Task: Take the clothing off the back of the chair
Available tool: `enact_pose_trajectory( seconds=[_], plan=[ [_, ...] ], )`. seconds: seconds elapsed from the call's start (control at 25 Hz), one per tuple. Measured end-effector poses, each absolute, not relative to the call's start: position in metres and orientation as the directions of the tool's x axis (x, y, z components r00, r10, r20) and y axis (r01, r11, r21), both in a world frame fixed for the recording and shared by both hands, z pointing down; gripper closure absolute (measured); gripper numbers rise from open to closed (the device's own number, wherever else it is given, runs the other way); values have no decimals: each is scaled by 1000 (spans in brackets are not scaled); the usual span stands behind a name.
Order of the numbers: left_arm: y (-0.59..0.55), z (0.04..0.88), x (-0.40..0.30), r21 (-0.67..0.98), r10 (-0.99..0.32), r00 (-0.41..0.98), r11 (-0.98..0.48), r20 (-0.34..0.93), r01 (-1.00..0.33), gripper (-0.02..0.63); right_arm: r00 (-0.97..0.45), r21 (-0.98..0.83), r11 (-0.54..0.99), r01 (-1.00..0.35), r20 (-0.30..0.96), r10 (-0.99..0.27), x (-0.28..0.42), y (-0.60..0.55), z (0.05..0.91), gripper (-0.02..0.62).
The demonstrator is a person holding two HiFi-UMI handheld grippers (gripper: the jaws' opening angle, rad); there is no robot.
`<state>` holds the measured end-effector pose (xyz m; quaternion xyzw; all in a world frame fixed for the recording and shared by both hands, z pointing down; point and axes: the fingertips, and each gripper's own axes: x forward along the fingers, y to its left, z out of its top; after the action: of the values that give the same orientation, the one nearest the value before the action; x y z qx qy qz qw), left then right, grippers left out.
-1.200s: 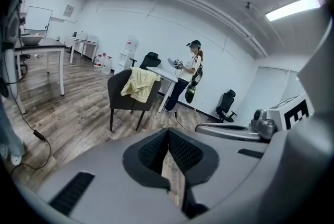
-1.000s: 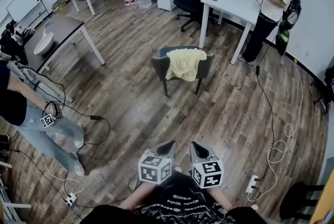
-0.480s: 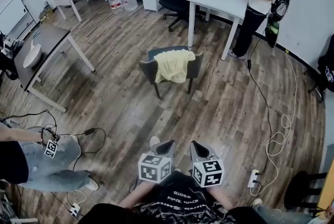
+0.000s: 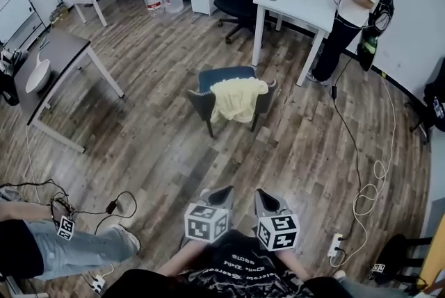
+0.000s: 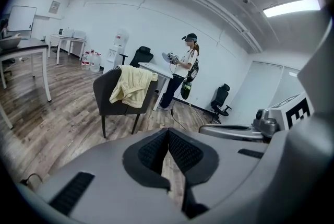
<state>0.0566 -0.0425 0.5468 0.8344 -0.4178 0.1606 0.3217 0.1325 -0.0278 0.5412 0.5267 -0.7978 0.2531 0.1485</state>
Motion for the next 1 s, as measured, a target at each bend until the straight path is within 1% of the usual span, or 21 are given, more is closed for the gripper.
enact_pose_trajectory(
  seconds=[0.64, 1.0],
  plan=[
    [-141, 543, 35, 469, -546, 660, -465, 516, -751, 597, -332, -222, 250, -943, 542, -772, 109, -112, 536, 594],
    [-190, 547, 8, 458, -517, 680, -504, 520, -733, 597, -267, -221, 171, -960, 543, -796, 91, -160, 536, 594]
  ],
)
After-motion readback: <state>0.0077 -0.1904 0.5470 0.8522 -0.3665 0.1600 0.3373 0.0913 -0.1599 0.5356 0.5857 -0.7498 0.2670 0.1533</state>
